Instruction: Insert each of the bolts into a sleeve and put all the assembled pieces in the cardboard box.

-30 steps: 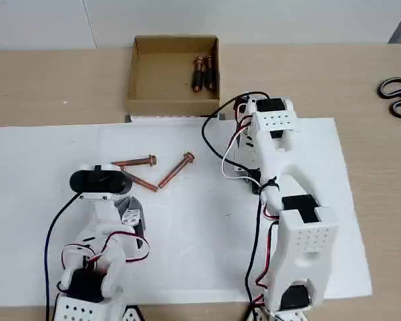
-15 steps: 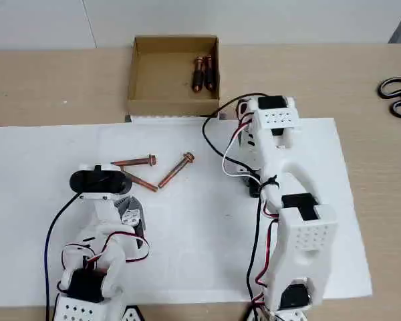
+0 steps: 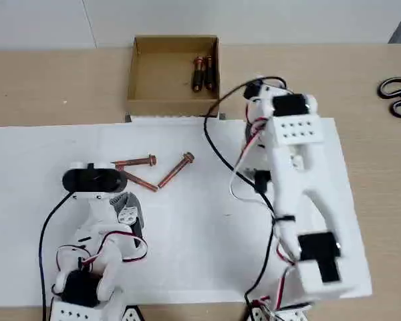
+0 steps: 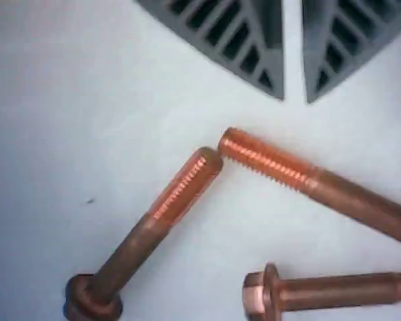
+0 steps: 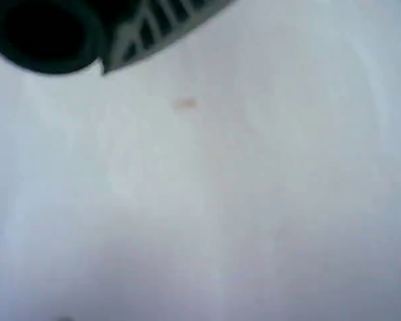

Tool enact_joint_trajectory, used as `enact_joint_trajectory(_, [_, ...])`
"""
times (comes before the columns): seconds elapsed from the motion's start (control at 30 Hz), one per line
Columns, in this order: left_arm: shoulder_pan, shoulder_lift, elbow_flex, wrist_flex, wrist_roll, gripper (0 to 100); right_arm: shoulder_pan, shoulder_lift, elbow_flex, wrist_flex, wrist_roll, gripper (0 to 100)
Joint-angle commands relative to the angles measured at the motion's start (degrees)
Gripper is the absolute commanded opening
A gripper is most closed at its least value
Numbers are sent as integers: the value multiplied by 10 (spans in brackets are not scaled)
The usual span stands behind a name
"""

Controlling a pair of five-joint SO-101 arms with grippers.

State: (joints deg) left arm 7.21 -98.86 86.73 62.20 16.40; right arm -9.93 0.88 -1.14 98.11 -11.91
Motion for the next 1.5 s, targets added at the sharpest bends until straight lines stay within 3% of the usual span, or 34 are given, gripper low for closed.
enact_joint_trajectory(0.0, [16,-1,-49,19,-37,11,8,-89,66,7,-5,3])
enact_joint_trajectory(0.33, [42,64,-145,33,-42,11,99,-232,176,7,-5,3])
enact_joint_trajectory(0.67, [42,482,-426,37,-45,11,129,-293,232,6,-7,3])
enact_joint_trajectory(0.83, [43,666,-555,37,-128,8,130,-320,241,6,-8,3])
enact_joint_trajectory(0.97, [43,775,-619,38,-203,8,130,-329,250,6,-8,3])
enact_joint_trajectory(1.13, [60,894,-685,62,-212,12,131,-357,294,6,-9,3])
enact_joint_trajectory(1.3, [87,1019,-762,98,-221,47,178,-406,313,-7,-6,3])
enact_joint_trajectory(1.47, [107,1080,-836,116,-236,69,198,-428,314,-7,-4,3])
